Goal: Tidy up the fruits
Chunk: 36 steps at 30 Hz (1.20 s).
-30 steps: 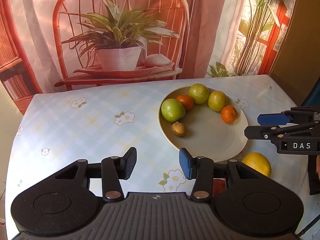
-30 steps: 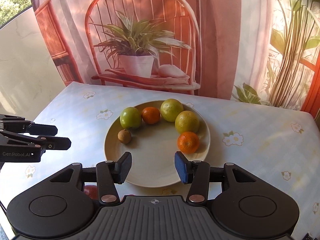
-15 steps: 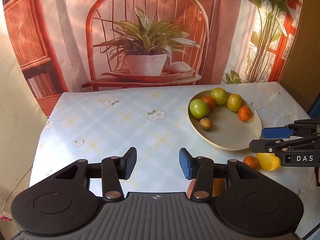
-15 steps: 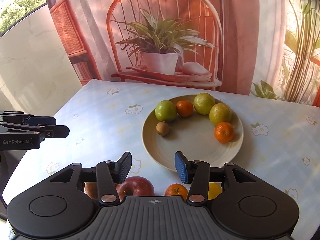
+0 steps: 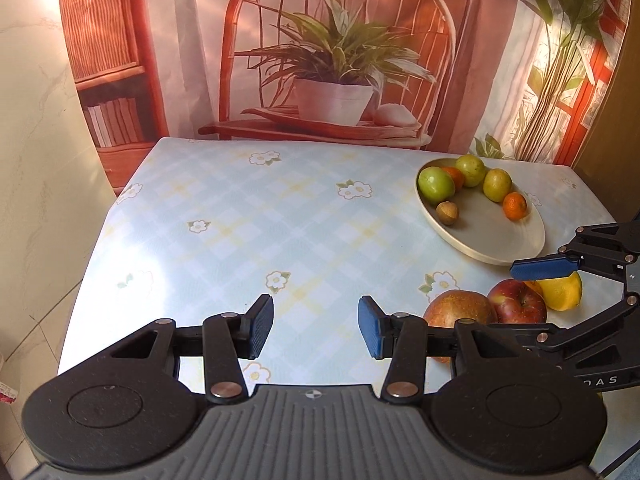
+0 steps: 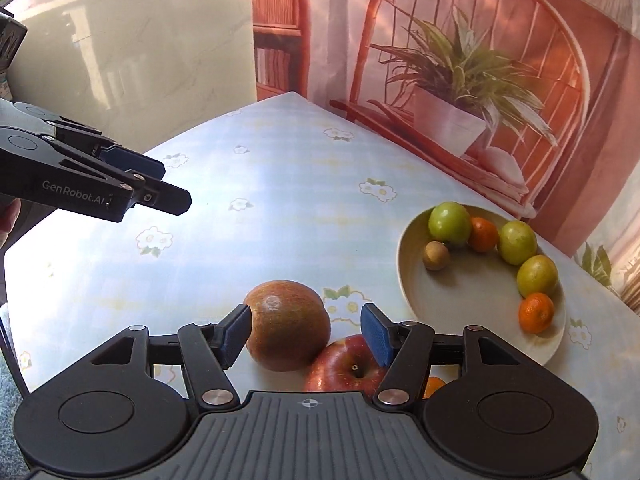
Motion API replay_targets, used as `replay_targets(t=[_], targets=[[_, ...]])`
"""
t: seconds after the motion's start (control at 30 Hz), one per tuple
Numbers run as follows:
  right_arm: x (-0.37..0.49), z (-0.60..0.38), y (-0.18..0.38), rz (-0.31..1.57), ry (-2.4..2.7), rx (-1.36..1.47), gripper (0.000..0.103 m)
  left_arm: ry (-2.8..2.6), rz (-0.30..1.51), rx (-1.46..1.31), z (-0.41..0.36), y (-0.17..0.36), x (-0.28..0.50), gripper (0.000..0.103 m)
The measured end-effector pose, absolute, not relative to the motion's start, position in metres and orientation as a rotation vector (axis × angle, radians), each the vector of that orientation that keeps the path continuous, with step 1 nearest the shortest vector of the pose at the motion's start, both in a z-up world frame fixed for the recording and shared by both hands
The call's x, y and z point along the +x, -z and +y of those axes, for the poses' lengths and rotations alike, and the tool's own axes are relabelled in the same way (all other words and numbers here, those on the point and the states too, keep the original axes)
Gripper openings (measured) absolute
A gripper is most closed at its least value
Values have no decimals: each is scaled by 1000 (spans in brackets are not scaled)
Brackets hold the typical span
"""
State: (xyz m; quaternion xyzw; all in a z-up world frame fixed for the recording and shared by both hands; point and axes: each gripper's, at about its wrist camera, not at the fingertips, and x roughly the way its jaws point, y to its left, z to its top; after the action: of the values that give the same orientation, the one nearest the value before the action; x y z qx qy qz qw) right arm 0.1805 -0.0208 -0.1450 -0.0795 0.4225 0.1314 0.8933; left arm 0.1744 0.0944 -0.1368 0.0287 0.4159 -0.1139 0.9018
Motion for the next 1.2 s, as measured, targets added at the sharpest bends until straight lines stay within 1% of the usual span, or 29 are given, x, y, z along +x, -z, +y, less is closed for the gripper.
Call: replay_targets(t=[0.17, 0.37, 0.4, 0.43, 0.5, 0.6, 0.93, 1.03, 1.2], targets=[[186, 0, 156, 911, -315, -296, 60, 235, 889, -23, 110, 150, 174, 49], [196, 13, 170, 951, -341, -357, 59, 242, 898, -49, 117, 159, 172, 49], [198, 15, 171, 955, -338, -373, 57, 243, 899, -52, 118, 160, 171, 49], [198, 16, 172, 957, -333, -389, 53, 245, 900, -55, 119, 161, 170, 48], [200, 16, 172, 957, -333, -397, 52, 246, 898, -59, 120, 161, 170, 48], [204, 12, 169, 965, -327, -334, 50, 247, 893, -65, 122, 160, 170, 47], [227, -6, 172, 1019, -381, 81, 50, 223, 861, -68, 130, 148, 172, 47], [231, -18, 173, 1037, -374, 150, 51, 222, 858, -72, 129, 147, 173, 47], [229, -38, 167, 1008, -311, 191, 51, 233, 864, -77, 124, 149, 176, 47]])
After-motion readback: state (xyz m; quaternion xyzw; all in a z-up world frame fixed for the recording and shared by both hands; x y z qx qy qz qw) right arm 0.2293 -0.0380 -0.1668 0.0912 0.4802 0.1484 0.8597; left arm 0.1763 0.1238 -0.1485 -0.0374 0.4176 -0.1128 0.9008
